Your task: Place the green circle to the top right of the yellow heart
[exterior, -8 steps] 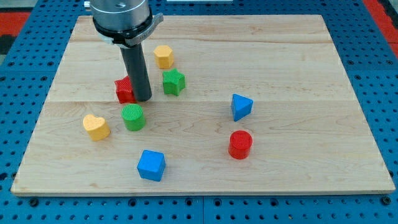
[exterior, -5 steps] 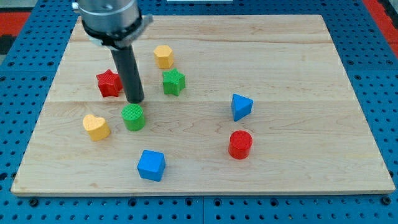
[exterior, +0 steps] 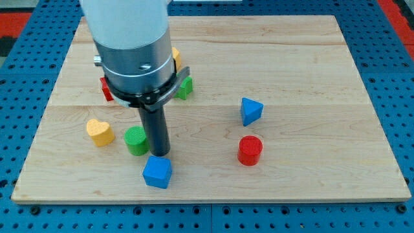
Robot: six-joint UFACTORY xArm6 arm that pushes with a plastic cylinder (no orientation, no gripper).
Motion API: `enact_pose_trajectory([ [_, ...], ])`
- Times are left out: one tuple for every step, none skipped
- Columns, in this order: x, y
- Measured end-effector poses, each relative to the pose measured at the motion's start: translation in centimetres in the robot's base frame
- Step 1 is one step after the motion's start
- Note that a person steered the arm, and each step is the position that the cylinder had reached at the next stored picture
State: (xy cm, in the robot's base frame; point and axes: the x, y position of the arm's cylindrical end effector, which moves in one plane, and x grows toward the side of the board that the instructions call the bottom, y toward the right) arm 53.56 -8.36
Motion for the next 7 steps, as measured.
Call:
enact_pose_trajectory([
  [-0.8, -0.2],
  [-3.5, -0.6],
  [-2.3, 0.8],
  [0.3, -0.9],
  [0.3, -3.5],
  [-2.4, -3.9],
  [-2.1, -3.1],
])
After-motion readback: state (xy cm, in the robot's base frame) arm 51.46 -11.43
